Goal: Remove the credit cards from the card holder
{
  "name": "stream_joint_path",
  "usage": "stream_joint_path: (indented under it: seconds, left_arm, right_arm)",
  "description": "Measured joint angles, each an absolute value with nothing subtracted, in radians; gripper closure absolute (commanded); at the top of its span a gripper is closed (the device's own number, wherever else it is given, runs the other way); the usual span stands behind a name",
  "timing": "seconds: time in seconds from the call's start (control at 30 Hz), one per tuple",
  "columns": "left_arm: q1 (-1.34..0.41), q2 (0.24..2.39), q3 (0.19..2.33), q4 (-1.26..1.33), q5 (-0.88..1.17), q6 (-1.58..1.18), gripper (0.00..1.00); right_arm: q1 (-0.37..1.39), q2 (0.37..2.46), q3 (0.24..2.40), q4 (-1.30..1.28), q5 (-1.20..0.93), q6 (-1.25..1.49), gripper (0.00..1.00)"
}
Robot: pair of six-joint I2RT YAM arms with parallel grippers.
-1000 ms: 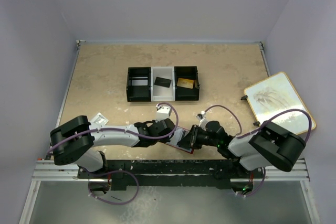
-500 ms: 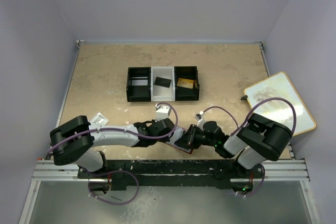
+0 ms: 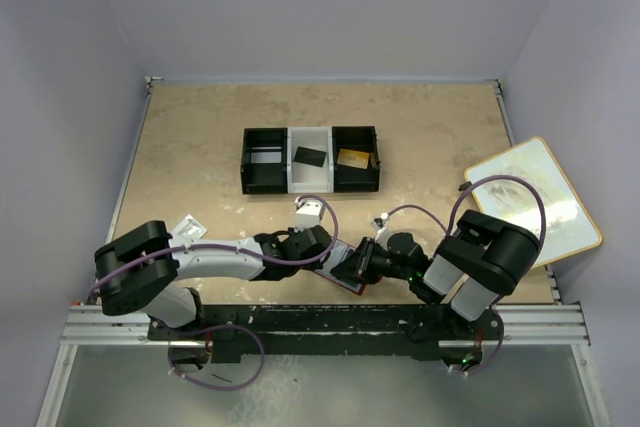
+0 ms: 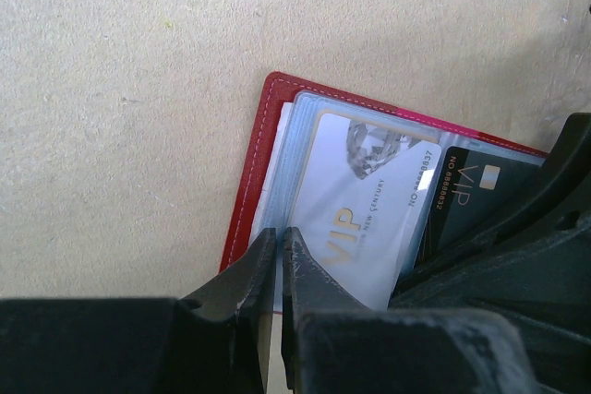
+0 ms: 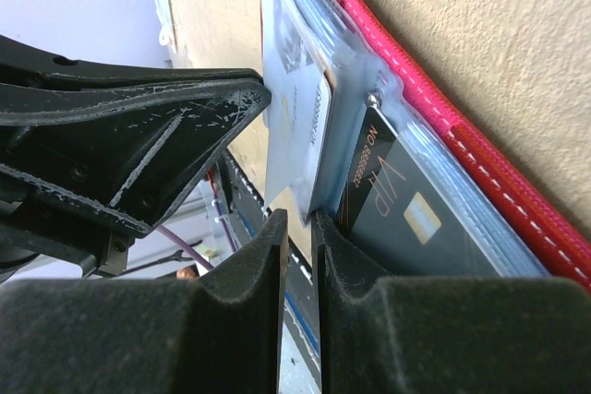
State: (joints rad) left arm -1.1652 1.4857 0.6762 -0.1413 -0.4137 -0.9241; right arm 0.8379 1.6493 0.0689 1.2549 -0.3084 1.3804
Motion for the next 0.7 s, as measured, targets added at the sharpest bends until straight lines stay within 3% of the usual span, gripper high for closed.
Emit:
stream_joint_path:
  seconds: [0.7]
  left_arm:
    - [-1.166,1.481,0.674,-0.142,-0.420,-0.924,0.98]
  right_arm:
    - [0.838,1.664,0.043,1.343,-0.282,1.470,0.83]
